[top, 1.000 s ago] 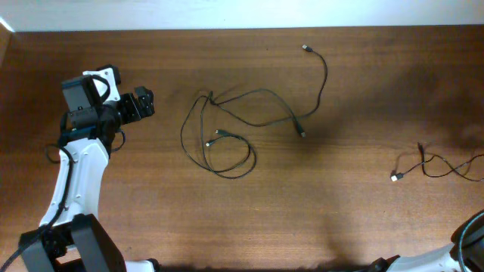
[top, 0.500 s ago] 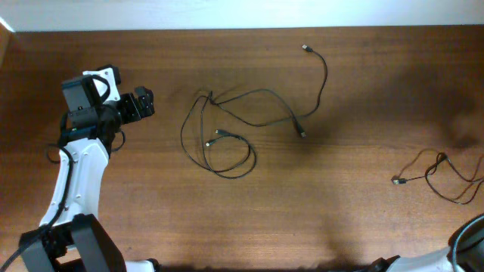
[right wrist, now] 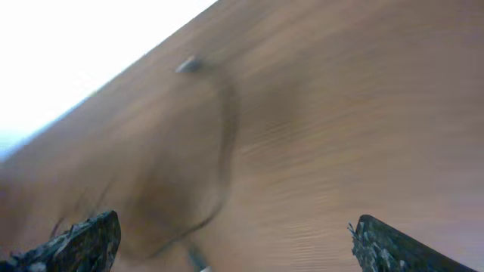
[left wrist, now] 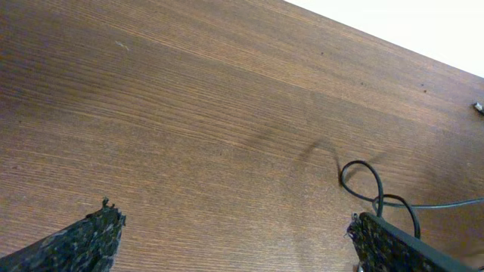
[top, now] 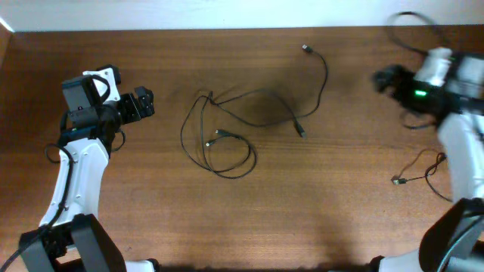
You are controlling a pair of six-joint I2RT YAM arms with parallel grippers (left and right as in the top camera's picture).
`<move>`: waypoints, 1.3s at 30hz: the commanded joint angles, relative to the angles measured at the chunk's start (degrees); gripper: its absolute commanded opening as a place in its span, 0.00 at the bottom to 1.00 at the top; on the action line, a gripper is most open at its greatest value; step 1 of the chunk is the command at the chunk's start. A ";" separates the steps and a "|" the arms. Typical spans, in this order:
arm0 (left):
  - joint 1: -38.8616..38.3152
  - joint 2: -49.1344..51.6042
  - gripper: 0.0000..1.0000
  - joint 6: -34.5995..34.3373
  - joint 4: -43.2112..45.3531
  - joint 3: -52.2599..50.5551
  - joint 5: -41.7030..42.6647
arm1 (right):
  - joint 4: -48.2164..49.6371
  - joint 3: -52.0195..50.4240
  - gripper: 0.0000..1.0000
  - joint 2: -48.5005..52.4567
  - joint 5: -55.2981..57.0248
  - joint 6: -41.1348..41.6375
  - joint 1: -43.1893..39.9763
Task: Untangle cables
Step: 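Lay the separated cable down at the table's right side, then move the right gripper to the central cable pile and grasp a cable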
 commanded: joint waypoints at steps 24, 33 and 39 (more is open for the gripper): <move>0.31 -1.09 0.99 -0.33 0.07 0.15 -0.07 | 26.91 0.44 0.99 18.12 13.33 21.73 50.82; 0.31 -1.09 0.99 -0.33 0.07 0.15 -0.07 | 41.44 0.44 0.99 19.10 13.31 29.14 50.90; 0.31 -1.09 0.99 -0.33 0.07 0.15 -0.07 | 40.74 0.44 0.96 20.00 18.75 49.37 50.90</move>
